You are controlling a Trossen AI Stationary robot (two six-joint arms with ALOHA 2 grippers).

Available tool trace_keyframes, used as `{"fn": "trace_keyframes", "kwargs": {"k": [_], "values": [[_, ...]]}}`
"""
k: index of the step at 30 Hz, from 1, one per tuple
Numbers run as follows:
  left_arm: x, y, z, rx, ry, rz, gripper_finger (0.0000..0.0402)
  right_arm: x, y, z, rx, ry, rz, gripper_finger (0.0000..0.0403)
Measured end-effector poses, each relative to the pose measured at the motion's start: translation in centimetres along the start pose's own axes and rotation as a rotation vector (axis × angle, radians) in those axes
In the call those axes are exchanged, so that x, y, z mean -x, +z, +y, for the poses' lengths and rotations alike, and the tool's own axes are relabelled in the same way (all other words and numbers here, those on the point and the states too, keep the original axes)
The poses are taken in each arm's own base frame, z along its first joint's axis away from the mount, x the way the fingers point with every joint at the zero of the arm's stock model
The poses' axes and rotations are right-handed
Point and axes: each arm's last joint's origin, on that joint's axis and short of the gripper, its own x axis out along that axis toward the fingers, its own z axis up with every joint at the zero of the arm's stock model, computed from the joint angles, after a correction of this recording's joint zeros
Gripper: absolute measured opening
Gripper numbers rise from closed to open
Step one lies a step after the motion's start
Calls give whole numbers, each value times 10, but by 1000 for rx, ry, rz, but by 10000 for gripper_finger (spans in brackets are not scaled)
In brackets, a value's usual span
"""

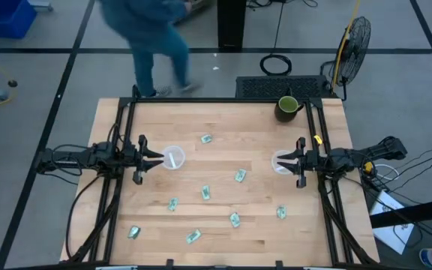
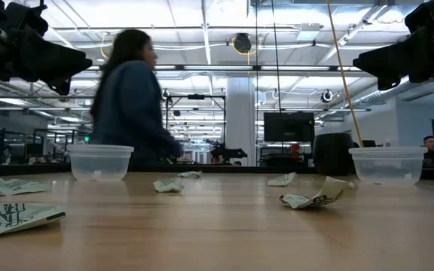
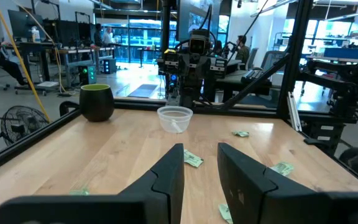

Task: Pick and place items into bin

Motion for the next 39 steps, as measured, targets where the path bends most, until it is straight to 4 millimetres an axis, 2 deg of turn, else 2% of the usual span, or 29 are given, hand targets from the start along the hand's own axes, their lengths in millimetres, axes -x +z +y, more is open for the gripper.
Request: {"fn": "trace_keyframes", "kwargs": {"k": [26, 33, 39], "values": [[0, 0, 0, 1, 0, -2, 102, 0, 0, 0, 0, 0, 0, 86], [0, 4, 0, 79, -5, -43, 102, 0, 0, 0, 0, 0, 0, 86], [0, 4, 0, -7, -3, -39, 102, 0, 0, 0, 0, 0, 0, 86]]}}
